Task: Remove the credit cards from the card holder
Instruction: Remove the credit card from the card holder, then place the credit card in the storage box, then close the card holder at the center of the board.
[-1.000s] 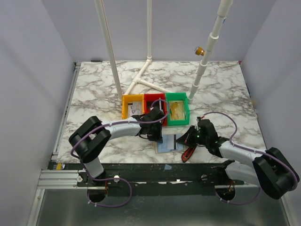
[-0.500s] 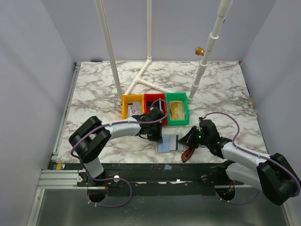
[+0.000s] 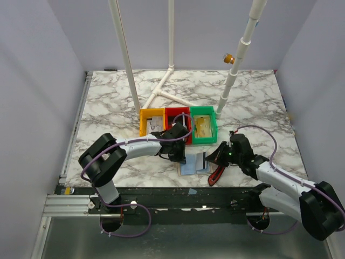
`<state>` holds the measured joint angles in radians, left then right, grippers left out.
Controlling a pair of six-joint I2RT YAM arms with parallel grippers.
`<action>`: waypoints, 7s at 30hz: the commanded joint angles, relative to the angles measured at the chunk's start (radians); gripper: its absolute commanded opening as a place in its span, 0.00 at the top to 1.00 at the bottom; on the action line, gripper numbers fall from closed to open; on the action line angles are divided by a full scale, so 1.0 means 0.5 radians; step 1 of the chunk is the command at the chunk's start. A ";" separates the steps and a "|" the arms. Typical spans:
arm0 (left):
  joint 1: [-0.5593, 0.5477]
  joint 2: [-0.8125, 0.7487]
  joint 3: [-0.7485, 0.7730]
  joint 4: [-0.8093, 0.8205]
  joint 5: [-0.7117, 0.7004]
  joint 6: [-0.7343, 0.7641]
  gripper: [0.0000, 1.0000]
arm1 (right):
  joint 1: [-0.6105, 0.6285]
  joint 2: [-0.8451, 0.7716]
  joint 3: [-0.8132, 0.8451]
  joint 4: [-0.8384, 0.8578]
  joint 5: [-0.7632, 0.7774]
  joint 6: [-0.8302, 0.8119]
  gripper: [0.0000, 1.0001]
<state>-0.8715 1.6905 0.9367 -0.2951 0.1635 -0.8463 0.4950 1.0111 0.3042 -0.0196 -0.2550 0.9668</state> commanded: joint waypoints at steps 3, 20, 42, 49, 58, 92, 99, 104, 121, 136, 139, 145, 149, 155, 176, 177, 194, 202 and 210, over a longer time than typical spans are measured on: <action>0.013 -0.031 0.003 -0.162 -0.128 0.067 1.00 | -0.018 -0.073 0.105 -0.176 0.059 -0.052 0.99; 0.022 -0.303 0.075 -0.280 -0.148 0.094 0.98 | -0.020 -0.065 0.207 -0.218 0.013 -0.065 0.99; 0.314 -0.873 -0.255 -0.037 0.192 0.028 0.22 | -0.020 0.019 0.388 -0.135 -0.190 -0.026 0.99; 0.426 -0.987 -0.375 0.281 0.483 -0.080 0.18 | -0.020 0.135 0.562 -0.010 -0.389 0.034 0.99; 0.554 -1.006 -0.511 0.707 0.806 -0.318 0.18 | -0.022 0.293 0.699 0.331 -0.700 0.251 0.99; 0.603 -1.033 -0.476 0.775 0.861 -0.441 1.00 | -0.019 0.293 0.803 0.050 -0.534 0.124 0.08; 0.607 -1.126 -0.203 0.016 0.350 -0.013 1.00 | -0.022 0.225 0.858 -0.258 -0.258 -0.045 0.00; 0.622 -1.012 0.142 -0.566 -0.401 0.317 1.00 | -0.021 0.133 0.846 -0.374 -0.054 -0.100 0.00; 0.759 -0.266 0.612 -0.725 -0.789 0.495 1.00 | -0.020 0.150 0.849 -0.439 -0.051 -0.131 0.00; 0.798 0.141 0.817 -0.648 -0.550 0.617 1.00 | -0.020 0.131 0.821 -0.439 -0.050 -0.116 0.00; 0.803 0.154 0.816 -0.643 -0.539 0.625 0.96 | -0.019 0.132 0.828 -0.439 -0.050 -0.115 0.00; 0.801 0.130 0.807 -0.637 -0.534 0.634 0.78 | -0.022 0.153 0.834 -0.433 -0.052 -0.116 0.00; 0.801 0.087 0.798 -0.646 -0.552 0.642 0.64 | -0.021 0.158 0.833 -0.424 -0.058 -0.115 0.00; 0.802 0.014 0.804 -0.678 -0.592 0.654 0.53 | -0.021 0.167 0.832 -0.418 -0.057 -0.115 0.00; 0.774 -0.437 0.587 -0.641 -0.401 0.618 0.47 | -0.016 0.285 0.824 -0.496 -0.123 -0.271 0.00; 0.772 -0.462 0.566 -0.633 -0.381 0.608 0.47 | -0.015 0.292 0.824 -0.510 -0.118 -0.287 0.00; 0.720 -0.896 0.096 -0.494 -0.150 0.463 0.47 | 0.379 0.399 0.830 -0.603 0.204 -0.322 0.18; 0.679 -0.995 -0.080 -0.425 -0.090 0.405 0.48 | 0.592 0.592 0.874 -0.506 0.251 -0.257 0.92; 0.612 -1.049 -0.197 -0.383 -0.075 0.357 0.48 | 0.810 0.872 0.969 -0.431 0.307 -0.255 0.99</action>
<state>-0.5430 1.1965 0.8585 -0.5190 0.1013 -0.6464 0.8581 1.3903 0.7448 -0.2760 -0.1452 0.8375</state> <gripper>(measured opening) 0.517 0.008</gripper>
